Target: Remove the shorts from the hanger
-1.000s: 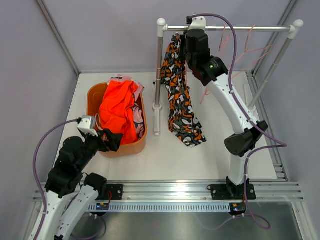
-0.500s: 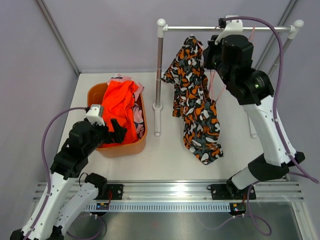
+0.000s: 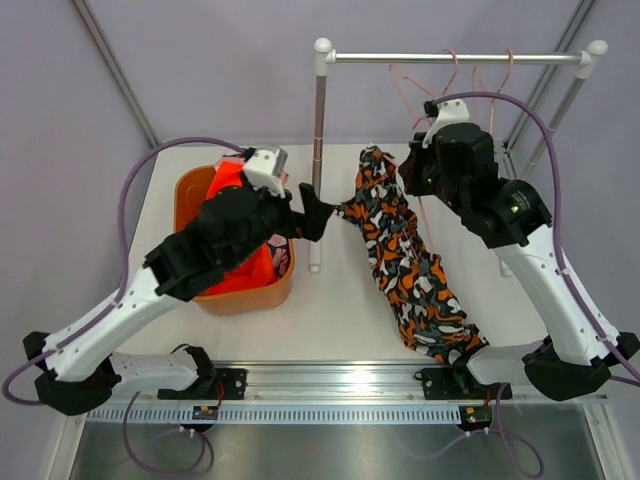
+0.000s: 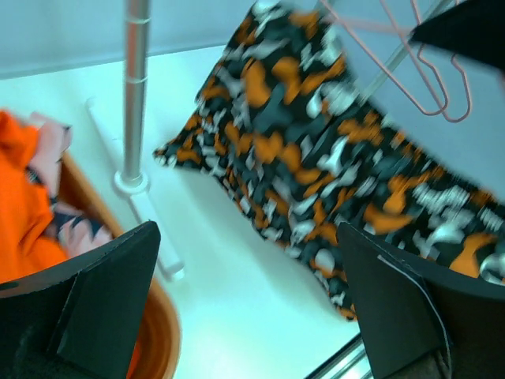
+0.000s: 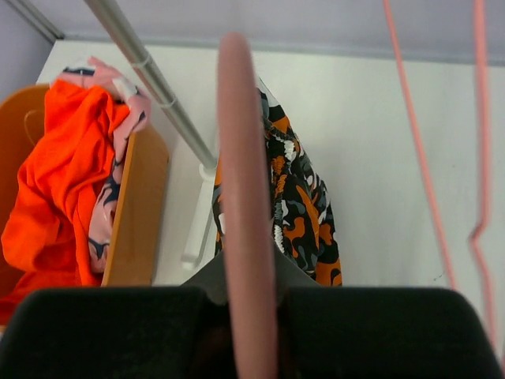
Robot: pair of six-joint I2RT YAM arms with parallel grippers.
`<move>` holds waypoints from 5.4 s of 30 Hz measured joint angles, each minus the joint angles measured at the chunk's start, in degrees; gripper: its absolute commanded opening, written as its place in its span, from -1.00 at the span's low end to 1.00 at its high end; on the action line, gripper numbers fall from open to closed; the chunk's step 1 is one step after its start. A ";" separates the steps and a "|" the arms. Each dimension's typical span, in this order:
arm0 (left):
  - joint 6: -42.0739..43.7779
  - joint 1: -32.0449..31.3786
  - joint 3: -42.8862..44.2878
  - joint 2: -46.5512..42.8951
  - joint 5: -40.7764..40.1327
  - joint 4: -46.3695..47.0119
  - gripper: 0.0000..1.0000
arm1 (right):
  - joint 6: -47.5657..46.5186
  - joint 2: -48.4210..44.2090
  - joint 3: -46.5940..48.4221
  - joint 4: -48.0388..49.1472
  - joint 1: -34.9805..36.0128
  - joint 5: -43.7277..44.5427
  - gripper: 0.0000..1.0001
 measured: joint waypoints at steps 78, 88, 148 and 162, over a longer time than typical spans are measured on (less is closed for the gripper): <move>-0.46 -4.61 -3.85 25.66 0.11 21.73 -1.00 | 3.02 -7.74 -7.61 -3.72 11.78 9.25 -1.00; 13.03 -35.56 -7.76 10.51 11.37 20.00 -1.00 | -2.16 5.60 1.36 -0.15 11.69 12.28 -1.00; -17.14 37.73 -32.02 16.22 7.45 31.36 -1.00 | -4.81 0.74 9.03 -5.77 9.70 13.29 -1.00; -35.08 37.70 -37.88 21.99 19.80 38.18 0.01 | -0.35 -5.25 8.02 -13.55 9.68 16.50 -1.00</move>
